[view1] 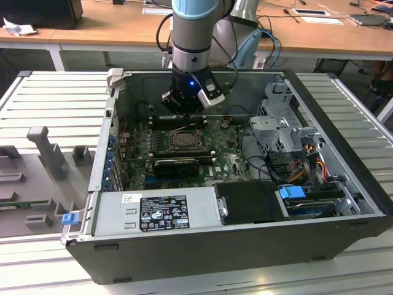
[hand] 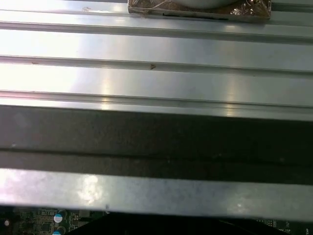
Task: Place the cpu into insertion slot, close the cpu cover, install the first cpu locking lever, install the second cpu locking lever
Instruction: 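Install the first cpu locking lever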
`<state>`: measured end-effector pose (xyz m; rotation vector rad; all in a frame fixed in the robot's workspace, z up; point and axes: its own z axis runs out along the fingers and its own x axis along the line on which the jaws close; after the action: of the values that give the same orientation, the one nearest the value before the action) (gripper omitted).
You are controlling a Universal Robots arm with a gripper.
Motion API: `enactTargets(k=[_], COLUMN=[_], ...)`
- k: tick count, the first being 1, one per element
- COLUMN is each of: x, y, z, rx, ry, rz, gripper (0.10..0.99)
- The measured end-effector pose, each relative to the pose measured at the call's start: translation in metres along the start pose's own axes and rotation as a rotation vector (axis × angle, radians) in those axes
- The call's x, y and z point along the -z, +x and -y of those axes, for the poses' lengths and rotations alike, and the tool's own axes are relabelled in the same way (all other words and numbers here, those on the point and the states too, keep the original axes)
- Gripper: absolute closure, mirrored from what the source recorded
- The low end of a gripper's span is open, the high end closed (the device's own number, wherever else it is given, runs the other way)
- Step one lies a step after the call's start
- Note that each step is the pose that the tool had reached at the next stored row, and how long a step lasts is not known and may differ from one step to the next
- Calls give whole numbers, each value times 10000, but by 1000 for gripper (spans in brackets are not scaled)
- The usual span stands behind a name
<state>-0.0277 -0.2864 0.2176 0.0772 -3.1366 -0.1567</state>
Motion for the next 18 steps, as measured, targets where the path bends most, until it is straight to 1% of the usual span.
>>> enactTargets(k=[4,11,18], x=[-13,-75,-107], y=[-37,-63,-88], z=[3,9,13], rx=[-62,-67,-67], ry=[-1,1,2], rz=[6,7,6], gripper=[980,980,980])
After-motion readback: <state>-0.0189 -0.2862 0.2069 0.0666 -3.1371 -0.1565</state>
